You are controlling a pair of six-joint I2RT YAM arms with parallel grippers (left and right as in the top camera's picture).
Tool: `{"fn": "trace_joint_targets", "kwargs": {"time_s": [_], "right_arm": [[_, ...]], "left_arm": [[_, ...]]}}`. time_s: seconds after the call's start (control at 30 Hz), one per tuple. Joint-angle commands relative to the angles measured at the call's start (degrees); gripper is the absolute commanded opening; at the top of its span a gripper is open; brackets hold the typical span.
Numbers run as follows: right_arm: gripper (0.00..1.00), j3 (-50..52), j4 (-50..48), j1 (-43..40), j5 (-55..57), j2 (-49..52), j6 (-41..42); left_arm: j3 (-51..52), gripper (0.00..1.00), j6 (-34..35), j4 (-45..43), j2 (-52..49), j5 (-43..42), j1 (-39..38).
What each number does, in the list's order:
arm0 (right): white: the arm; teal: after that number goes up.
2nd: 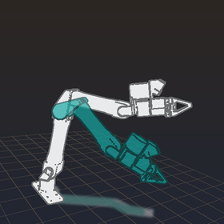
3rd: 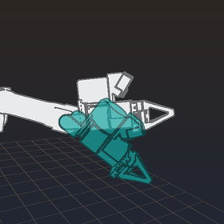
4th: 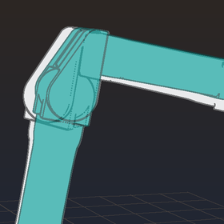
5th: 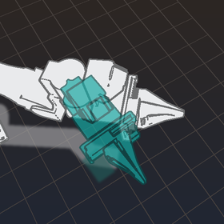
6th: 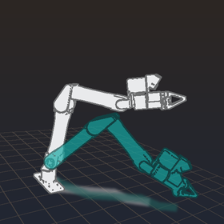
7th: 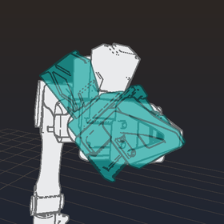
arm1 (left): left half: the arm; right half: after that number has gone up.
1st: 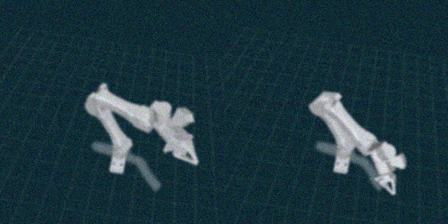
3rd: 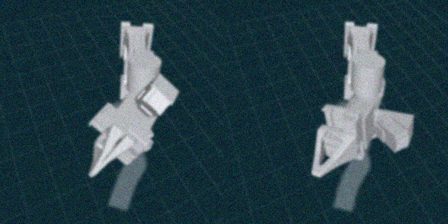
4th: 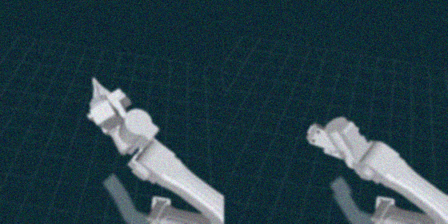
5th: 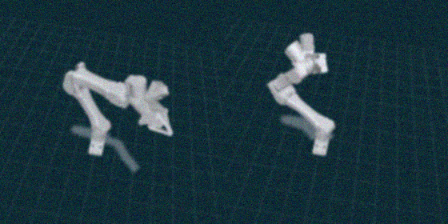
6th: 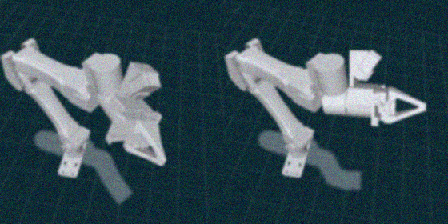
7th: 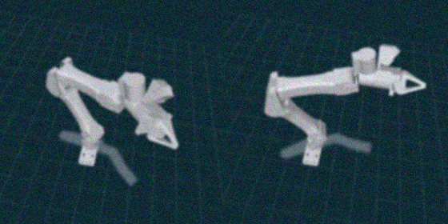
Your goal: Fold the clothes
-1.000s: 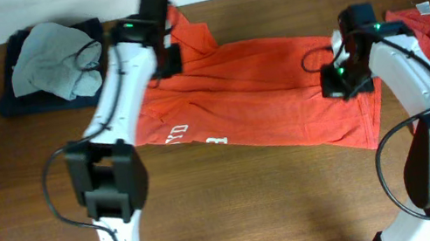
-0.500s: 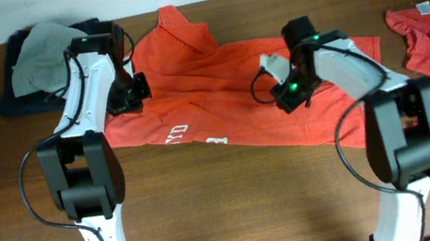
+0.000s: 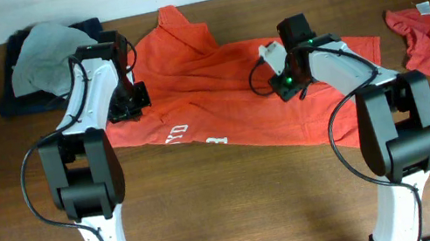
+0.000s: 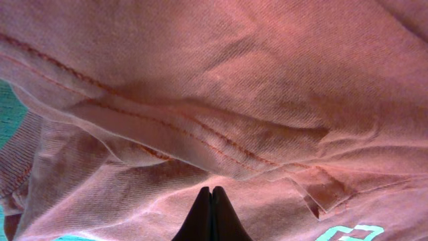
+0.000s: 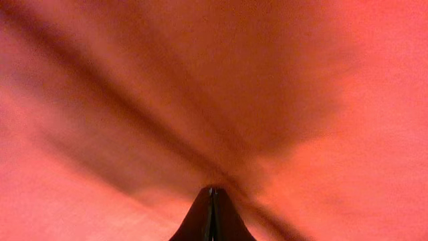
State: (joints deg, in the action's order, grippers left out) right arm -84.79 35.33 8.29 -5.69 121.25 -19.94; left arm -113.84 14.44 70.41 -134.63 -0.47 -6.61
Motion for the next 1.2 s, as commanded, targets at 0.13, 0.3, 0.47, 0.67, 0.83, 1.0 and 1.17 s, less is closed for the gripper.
{"fn": "trace_joint_targets", "kwargs": {"time_s": [0.13,0.3,0.47,0.67,0.83,1.0,1.17], "right_arm": [[0.04,-6.4,-0.2,0.3,5.6,0.6,10.7],[0.04,-14.3,17.3,1.5,-4.5,0.6,0.3],[0.04,-11.6,22.5,1.6,-7.9,1.0,-4.7],[0.04,-7.3,20.4,1.6,-7.8,1.0,-6.8],[0.04,-3.9,15.3,1.6,-7.9,1.0,-6.8],[0.04,-3.9,14.4,1.6,-7.8,1.0,-6.8],[0.04,-3.9,12.5,1.6,-7.8,1.0,-6.6]], "left_arm": [[0.3,0.01,0.5,-0.2,-0.7,1.0,0.5],[0.3,0.01,0.5,-0.6,-0.7,1.0,0.5],[0.3,0.02,0.5,-0.9,-0.7,0.9,0.5],[0.3,0.01,0.5,-0.9,-0.7,0.9,0.4],[0.3,0.00,0.5,2.7,0.5,-4.8,-0.3],[0.3,0.00,0.5,1.8,6.4,-10.1,-3.8],[1.7,0.01,0.6,0.2,5.0,-19.3,-10.5]]}}
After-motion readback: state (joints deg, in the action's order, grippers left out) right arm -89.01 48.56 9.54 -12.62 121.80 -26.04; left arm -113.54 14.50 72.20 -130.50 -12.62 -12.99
